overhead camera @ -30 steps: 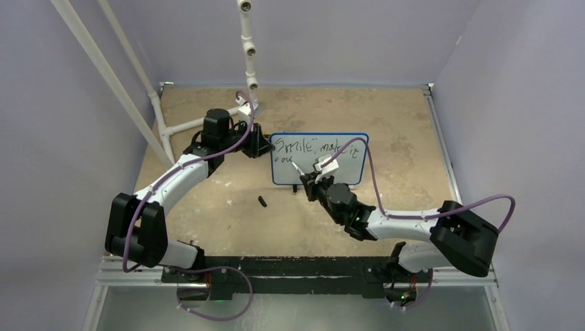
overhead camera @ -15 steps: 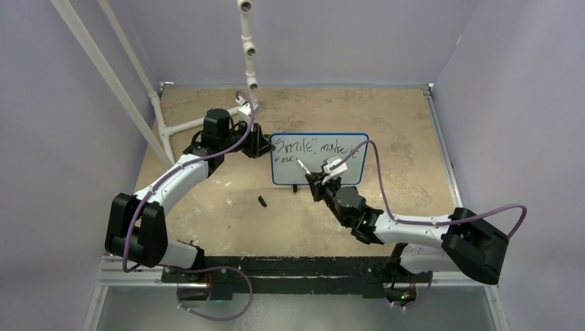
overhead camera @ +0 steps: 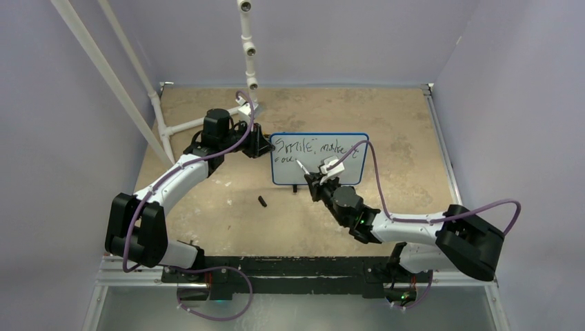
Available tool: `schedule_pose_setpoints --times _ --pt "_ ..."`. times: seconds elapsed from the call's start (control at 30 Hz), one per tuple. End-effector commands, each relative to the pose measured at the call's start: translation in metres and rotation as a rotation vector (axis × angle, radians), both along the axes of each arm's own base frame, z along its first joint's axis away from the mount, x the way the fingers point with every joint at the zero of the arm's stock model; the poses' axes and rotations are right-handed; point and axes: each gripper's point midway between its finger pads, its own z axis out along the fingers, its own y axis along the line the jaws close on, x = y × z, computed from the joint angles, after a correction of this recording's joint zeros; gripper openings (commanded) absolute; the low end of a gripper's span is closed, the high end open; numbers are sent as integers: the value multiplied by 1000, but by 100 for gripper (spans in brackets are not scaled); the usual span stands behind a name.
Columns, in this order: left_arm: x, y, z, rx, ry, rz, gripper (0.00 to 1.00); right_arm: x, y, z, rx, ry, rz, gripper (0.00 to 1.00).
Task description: Write a sentence on the whiteboard
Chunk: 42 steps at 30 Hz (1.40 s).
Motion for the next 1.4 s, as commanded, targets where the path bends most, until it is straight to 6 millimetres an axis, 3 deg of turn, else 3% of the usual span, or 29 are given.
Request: schedule_pose_setpoints --times 0.0,0.37,0.83,1.13,1.37 --pt "-4 -8 4 -26 -14 -30 18 10 3 30 64 -60 -34 0" --pt "-4 -8 5 -28 -16 -31 18 14 5 20 38 -29 -55 0" --pt "-4 -8 6 -27 -17 -32 18 1 2 -5 16 47 -20 0" --pt "-5 -8 6 -25 -18 -33 18 2 5 -3 13 41 -14 0" --pt "-5 -8 6 -25 -18 -33 18 7 1 15 51 -4 -49 0"
